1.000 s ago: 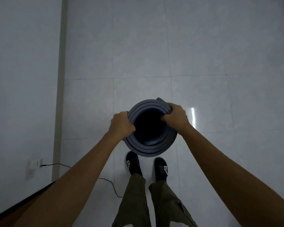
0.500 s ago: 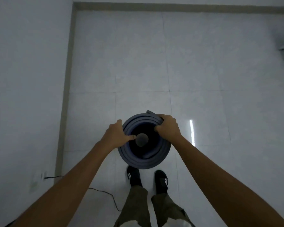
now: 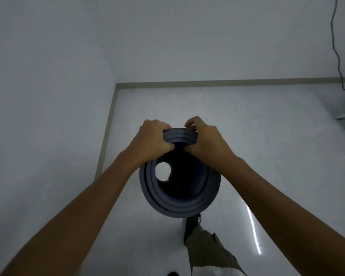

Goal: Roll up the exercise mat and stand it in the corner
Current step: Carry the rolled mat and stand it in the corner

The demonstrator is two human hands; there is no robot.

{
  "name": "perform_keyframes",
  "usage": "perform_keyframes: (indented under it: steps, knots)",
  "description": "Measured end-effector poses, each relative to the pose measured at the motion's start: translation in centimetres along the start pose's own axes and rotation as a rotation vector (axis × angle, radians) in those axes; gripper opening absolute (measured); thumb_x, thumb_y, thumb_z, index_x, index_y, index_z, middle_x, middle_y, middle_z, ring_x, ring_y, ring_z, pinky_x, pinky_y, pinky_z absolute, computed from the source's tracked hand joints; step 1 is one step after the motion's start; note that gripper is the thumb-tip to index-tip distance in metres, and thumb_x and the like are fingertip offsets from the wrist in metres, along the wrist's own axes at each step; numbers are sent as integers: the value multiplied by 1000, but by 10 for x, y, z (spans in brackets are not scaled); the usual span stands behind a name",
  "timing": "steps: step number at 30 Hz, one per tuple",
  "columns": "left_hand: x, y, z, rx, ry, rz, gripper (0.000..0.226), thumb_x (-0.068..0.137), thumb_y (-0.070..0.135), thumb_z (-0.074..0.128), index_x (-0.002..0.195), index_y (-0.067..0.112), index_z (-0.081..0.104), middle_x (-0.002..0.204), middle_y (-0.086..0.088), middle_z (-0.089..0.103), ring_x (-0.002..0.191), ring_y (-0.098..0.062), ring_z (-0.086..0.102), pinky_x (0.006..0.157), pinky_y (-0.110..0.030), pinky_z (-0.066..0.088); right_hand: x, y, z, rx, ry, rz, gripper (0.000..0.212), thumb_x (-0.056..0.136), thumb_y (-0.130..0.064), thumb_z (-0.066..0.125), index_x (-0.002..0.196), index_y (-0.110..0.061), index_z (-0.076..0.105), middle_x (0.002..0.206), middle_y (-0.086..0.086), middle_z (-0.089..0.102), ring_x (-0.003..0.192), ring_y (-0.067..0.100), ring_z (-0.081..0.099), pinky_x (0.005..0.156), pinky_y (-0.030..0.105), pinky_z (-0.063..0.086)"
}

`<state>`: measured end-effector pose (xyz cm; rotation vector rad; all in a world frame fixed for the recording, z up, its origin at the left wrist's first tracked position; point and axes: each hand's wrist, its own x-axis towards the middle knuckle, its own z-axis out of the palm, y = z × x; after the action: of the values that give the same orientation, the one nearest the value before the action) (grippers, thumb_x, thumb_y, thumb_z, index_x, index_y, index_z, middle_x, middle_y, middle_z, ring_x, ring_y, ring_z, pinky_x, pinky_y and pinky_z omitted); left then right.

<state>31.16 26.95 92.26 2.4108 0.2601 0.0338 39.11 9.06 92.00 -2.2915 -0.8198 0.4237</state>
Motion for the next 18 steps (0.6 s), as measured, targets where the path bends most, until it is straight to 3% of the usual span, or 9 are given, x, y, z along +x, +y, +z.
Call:
perform_keyframes:
  steps: [3, 5, 7, 9, 11, 14, 15, 16, 18]
  knots:
    - [59, -11, -22, -12, 153, -127, 19, 63, 24, 71, 68, 6, 70, 60, -6, 67, 53, -19, 61, 46, -28, 47, 54, 20, -28, -61, -111, 176, 80, 78, -40, 80, 141, -19, 36, 117, 5, 59, 100, 27, 63, 79, 35, 52]
    - [100, -14, -37, -2, 242, -199, 26, 66, 22, 74, 59, 3, 58, 55, -6, 60, 48, -17, 52, 43, -24, 37, 99, 33, -44, -30, -137, 226, 61, 81, -42, 76, 128, -17, 46, 109, 3, 61, 90, 23, 61, 70, 30, 50]
    - [140, -10, -53, 14, 255, -272, 32, 68, 29, 76, 60, 7, 54, 58, -6, 59, 52, -19, 54, 43, -25, 38, 154, 36, -63, -8, -92, 209, 37, 83, -35, 74, 110, -16, 56, 102, 5, 65, 82, 20, 61, 63, 27, 48]
    - [186, -5, -79, 75, 261, -313, 37, 71, 36, 79, 78, 6, 60, 71, -6, 63, 62, -22, 58, 49, -28, 44, 219, 32, -86, -6, -23, 135, 26, 83, -32, 73, 98, -18, 58, 92, 2, 64, 77, 20, 60, 58, 26, 42]
    - [226, -8, -107, 93, 275, -350, 58, 73, 44, 80, 108, 2, 59, 95, -9, 67, 77, -22, 60, 59, -31, 48, 281, 21, -107, -28, 24, 29, 23, 81, -30, 75, 95, -18, 60, 86, -1, 63, 75, 20, 60, 55, 25, 39]
    - [276, -27, -140, 112, 83, -479, 102, 73, 54, 78, 150, 6, 32, 134, -16, 57, 108, -29, 61, 80, -33, 51, 355, 3, -117, -38, -23, -136, 25, 76, -26, 77, 95, -15, 66, 86, 2, 69, 77, 22, 64, 62, 31, 50]
    - [293, -35, -150, 75, -10, -532, 98, 73, 53, 77, 149, 6, 35, 136, -17, 57, 112, -30, 61, 81, -32, 52, 379, -4, -117, -51, -58, -184, 29, 75, -25, 78, 100, -15, 69, 91, 4, 72, 81, 23, 66, 68, 35, 54]
    - [310, -41, -160, 37, -77, -593, 80, 74, 48, 77, 136, 5, 51, 126, -17, 63, 106, -28, 65, 73, -29, 53, 403, -11, -116, -69, -84, -224, 35, 75, -24, 78, 108, -15, 70, 98, 5, 73, 86, 23, 66, 75, 36, 55]
    - [332, -53, -168, -94, -111, -643, 36, 75, 34, 77, 95, 7, 68, 94, -13, 72, 77, -22, 70, 51, -24, 51, 432, -20, -115, -105, -90, -291, 46, 75, -23, 79, 120, -18, 70, 109, 4, 74, 95, 23, 66, 83, 33, 52]
